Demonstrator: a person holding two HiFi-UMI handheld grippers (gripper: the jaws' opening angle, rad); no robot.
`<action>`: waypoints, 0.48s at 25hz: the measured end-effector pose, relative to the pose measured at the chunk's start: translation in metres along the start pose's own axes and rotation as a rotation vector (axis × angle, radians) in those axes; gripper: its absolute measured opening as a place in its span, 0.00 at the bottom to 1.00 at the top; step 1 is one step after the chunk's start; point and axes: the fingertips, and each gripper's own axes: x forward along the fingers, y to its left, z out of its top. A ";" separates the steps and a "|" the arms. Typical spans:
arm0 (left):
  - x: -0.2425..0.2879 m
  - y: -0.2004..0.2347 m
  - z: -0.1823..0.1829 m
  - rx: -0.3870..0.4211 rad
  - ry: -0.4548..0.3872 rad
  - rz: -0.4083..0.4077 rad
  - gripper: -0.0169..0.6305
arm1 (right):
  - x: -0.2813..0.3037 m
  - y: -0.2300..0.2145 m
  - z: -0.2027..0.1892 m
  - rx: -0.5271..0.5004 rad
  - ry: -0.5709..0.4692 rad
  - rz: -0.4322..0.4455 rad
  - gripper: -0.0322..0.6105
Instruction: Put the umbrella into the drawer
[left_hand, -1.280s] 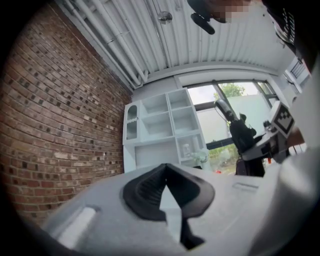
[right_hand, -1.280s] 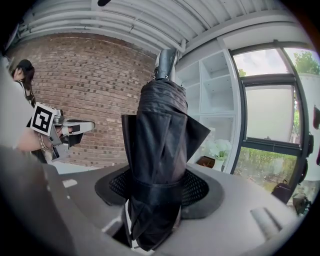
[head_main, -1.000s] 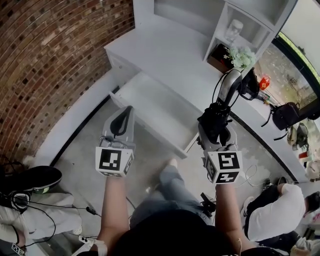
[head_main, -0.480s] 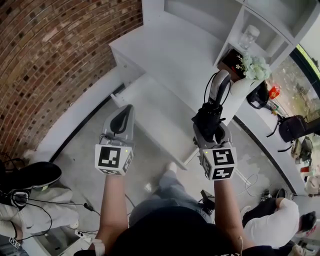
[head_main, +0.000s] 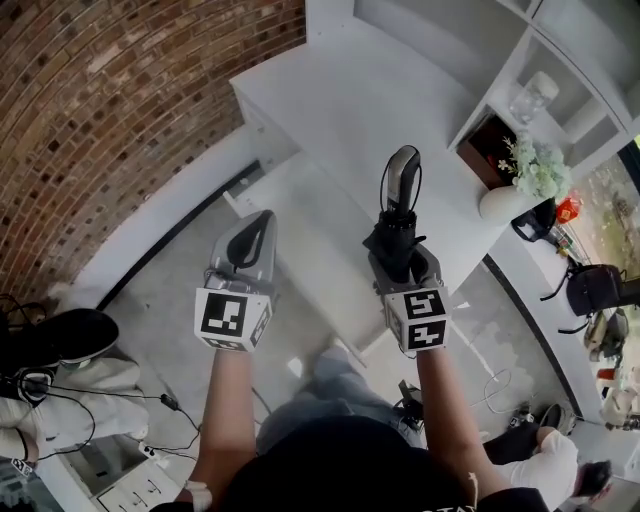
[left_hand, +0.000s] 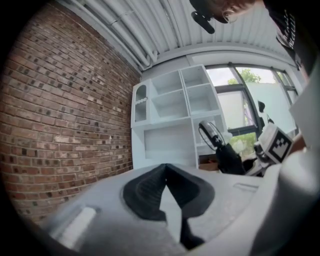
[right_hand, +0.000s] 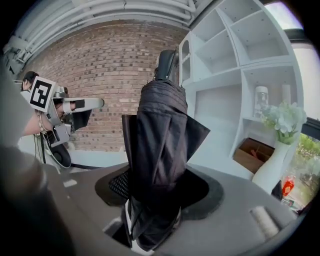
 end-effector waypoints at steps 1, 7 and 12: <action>0.004 0.000 -0.003 -0.002 0.007 0.001 0.03 | 0.008 0.000 -0.003 -0.002 0.011 0.013 0.45; 0.021 0.002 -0.017 -0.005 0.045 0.018 0.03 | 0.047 0.004 -0.025 -0.003 0.090 0.096 0.45; 0.030 0.004 -0.028 -0.010 0.069 0.027 0.03 | 0.072 0.012 -0.045 -0.023 0.158 0.161 0.45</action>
